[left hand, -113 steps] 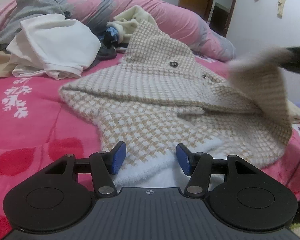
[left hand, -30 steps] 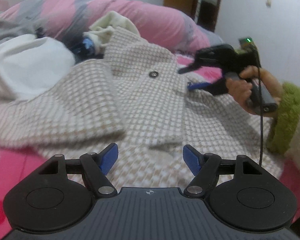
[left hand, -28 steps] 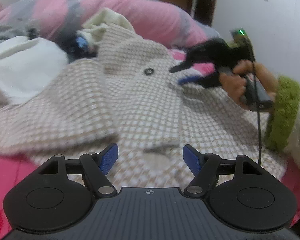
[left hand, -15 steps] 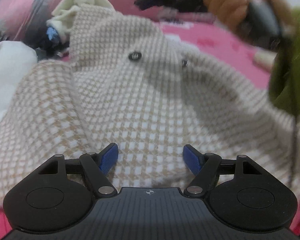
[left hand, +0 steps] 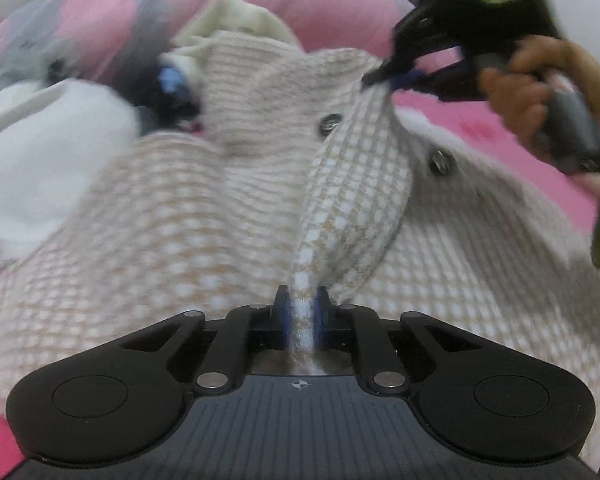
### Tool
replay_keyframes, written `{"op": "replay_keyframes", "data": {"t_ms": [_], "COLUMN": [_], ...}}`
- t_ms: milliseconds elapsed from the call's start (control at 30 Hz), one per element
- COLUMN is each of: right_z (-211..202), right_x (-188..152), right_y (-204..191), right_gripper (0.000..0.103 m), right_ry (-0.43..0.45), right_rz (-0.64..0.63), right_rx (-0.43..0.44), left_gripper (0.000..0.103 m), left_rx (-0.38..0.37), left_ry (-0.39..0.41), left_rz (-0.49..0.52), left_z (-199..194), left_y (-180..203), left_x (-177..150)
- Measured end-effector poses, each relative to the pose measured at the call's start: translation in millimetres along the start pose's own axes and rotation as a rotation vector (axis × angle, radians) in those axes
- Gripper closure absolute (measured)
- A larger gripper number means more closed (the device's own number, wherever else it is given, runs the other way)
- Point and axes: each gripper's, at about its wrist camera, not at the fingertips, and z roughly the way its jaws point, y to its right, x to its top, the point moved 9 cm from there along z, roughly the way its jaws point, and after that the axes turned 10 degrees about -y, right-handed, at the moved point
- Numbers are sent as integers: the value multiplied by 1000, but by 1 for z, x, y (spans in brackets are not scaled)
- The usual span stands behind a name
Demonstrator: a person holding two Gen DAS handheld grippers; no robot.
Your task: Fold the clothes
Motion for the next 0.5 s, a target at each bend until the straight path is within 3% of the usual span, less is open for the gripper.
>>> {"op": "replay_keyframes", "data": {"t_ms": [133,333,400,500], "right_z": [-4,54,88,160], "right_x": [8,-13,-32,-76], "right_y": [-81,-218,-252,-269], "right_gripper": [94,94,94,91], "right_ry": [20,-33,-61,-220], "right_rz": [-163,-427,-514,-617], "right_rx": [128,315,320,200], "left_gripper": [94,94,94,94], "left_rx": [33,145,164,149], "left_ry": [101,216,190,134], "left_rz": [-149,-403,-479,-599], "left_z": [-32,-95,-96,-86], "left_y": [-40,-114,-135,-162], "left_x": [7,-9,-23,-41]}}
